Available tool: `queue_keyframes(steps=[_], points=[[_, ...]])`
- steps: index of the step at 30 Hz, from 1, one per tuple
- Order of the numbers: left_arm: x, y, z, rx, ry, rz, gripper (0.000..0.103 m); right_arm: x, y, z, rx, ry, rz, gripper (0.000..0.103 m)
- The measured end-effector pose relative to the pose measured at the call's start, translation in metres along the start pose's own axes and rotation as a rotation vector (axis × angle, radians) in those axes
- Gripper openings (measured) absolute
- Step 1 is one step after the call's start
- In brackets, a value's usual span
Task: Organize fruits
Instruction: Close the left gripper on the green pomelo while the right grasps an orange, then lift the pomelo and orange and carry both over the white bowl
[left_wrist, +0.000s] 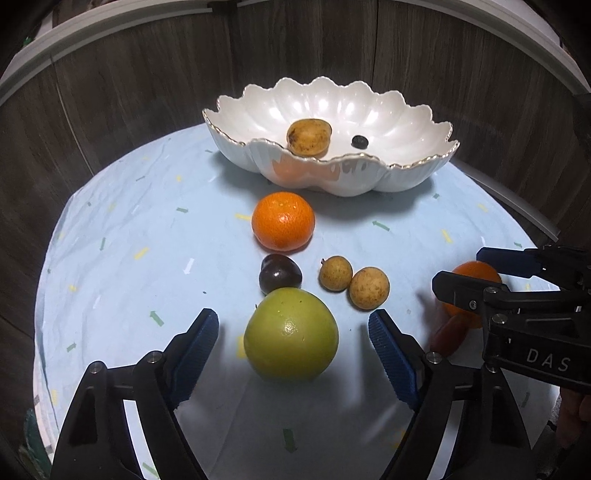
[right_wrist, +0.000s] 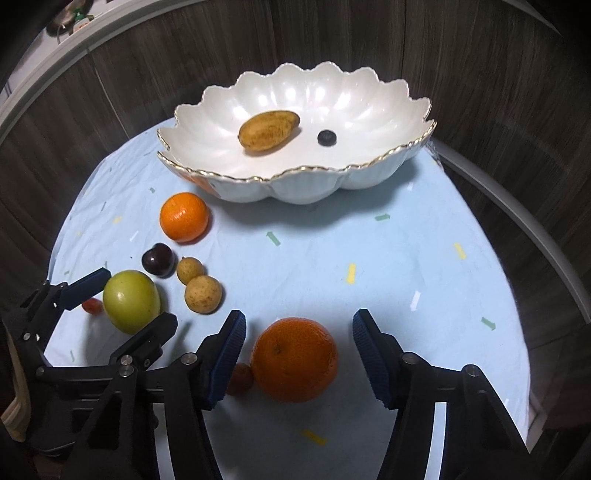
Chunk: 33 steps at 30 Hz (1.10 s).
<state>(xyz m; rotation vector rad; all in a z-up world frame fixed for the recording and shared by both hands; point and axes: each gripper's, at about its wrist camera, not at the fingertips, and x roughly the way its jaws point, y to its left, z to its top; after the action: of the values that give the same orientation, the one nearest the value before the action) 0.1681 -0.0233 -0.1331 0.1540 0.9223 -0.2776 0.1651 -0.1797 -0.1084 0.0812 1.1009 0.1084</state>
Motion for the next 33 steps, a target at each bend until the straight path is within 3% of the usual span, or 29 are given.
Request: queue_keyframes(steps=[4, 14, 33], points=[[0.006, -0.001, -0.001, -0.005, 0.013, -0.011, 0.081, 0.006, -0.002, -0.001, 0.016, 0.02, 0.023, 0.05], [0.011, 0.002, 0.005, -0.028, 0.021, -0.013, 0.048, 0.004, -0.001, -0.003, 0.019, 0.012, 0.033, 0.045], [-0.011, 0.002, 0.008, -0.046, 0.002, -0.007, 0.047, -0.025, 0.003, 0.004, 0.009, -0.061, 0.042, 0.044]])
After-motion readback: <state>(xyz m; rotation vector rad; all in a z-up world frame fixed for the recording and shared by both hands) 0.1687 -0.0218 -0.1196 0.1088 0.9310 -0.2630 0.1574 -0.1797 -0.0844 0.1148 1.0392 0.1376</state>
